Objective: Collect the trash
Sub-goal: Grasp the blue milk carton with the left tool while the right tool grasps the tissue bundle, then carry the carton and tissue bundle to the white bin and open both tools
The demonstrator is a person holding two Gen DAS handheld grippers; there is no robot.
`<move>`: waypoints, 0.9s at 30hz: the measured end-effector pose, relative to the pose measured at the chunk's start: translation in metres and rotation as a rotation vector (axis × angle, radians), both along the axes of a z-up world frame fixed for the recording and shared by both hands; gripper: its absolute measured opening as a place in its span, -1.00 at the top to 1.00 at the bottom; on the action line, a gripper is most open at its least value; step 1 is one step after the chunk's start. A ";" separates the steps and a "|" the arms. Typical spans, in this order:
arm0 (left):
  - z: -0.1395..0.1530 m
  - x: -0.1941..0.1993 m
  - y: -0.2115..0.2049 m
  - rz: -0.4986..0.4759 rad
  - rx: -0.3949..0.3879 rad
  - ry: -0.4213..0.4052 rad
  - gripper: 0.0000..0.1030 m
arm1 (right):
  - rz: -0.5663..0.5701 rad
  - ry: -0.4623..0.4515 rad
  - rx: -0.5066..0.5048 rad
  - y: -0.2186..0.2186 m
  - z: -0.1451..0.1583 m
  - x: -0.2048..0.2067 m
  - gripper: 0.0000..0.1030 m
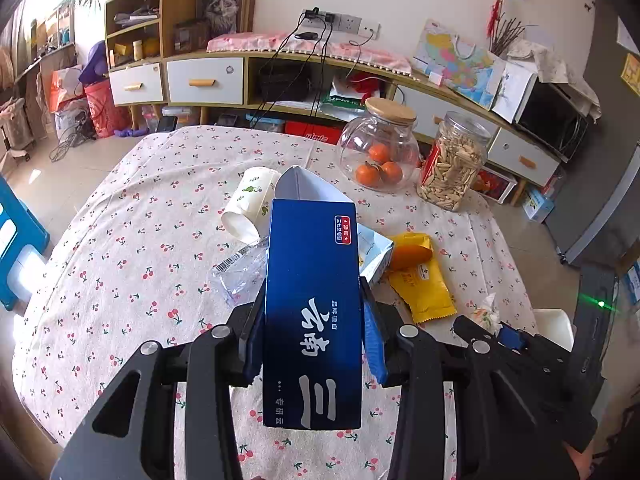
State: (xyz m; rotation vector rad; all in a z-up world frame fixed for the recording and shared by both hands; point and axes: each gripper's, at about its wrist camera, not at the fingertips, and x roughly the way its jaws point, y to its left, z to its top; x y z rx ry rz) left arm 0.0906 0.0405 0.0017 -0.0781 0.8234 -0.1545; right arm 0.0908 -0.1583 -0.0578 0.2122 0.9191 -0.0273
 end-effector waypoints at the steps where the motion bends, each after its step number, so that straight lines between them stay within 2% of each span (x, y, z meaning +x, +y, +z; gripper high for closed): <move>1: 0.000 0.000 -0.001 0.003 0.001 -0.006 0.22 | -0.002 -0.018 -0.006 -0.001 0.004 -0.002 0.27; 12: 0.006 -0.010 -0.037 0.007 0.025 -0.092 0.22 | -0.081 -0.177 -0.085 -0.026 0.036 -0.022 0.25; 17: 0.010 -0.015 -0.059 -0.007 0.050 -0.144 0.22 | -0.118 -0.214 -0.106 -0.041 0.045 -0.031 0.25; 27: 0.011 -0.020 -0.097 -0.064 0.038 -0.160 0.22 | -0.182 -0.249 -0.144 -0.074 0.053 -0.049 0.25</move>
